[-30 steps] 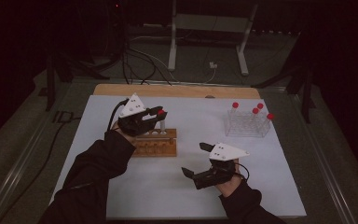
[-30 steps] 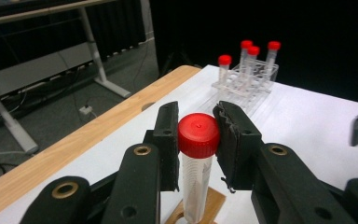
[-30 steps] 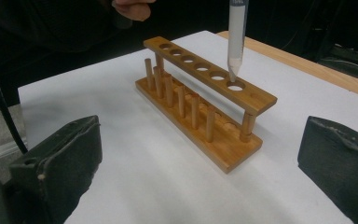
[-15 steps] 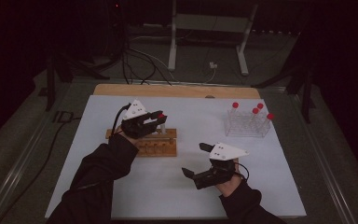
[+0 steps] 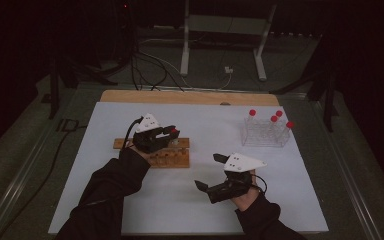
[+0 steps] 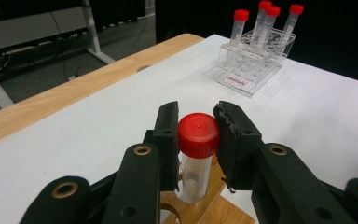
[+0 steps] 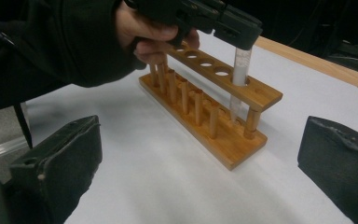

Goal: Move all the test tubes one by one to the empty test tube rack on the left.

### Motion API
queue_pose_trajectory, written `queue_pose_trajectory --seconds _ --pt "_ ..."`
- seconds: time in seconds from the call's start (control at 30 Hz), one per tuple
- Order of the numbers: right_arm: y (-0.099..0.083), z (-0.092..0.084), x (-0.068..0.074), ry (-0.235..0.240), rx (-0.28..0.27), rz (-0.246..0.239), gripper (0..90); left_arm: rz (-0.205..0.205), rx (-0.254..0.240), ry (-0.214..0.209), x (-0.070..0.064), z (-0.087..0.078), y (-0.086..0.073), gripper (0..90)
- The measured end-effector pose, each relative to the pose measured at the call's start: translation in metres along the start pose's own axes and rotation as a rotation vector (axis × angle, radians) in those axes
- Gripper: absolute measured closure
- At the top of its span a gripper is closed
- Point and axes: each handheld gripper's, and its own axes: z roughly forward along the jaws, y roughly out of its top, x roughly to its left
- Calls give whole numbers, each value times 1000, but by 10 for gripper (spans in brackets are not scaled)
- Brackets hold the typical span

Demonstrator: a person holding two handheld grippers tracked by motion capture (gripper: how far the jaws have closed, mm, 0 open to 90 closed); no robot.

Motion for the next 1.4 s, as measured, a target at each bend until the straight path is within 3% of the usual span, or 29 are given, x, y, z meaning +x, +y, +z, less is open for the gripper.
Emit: queue_pose_trajectory --seconds 0.4,0.57,0.93,1.0,1.2,1.4 --pt "0 -1 0 5 -6 -3 0 7 24 9 -2 6 -8 716" --pt "1 -1 0 6 -7 -1 0 33 30 18 -4 5 -8 716" --pt "2 -3 -3 4 -28 4 0 11 40 0 -2 5 -6 703" --pt "3 -5 -4 -2 -35 10 0 5 34 -7 -2 4 -5 659" --pt "6 -10 -8 -14 -57 21 0 -6 6 -3 -4 -8 6 383" --pt "11 -16 -17 -28 -64 30 0 -4 -1 -46 -8 -26 13 155"
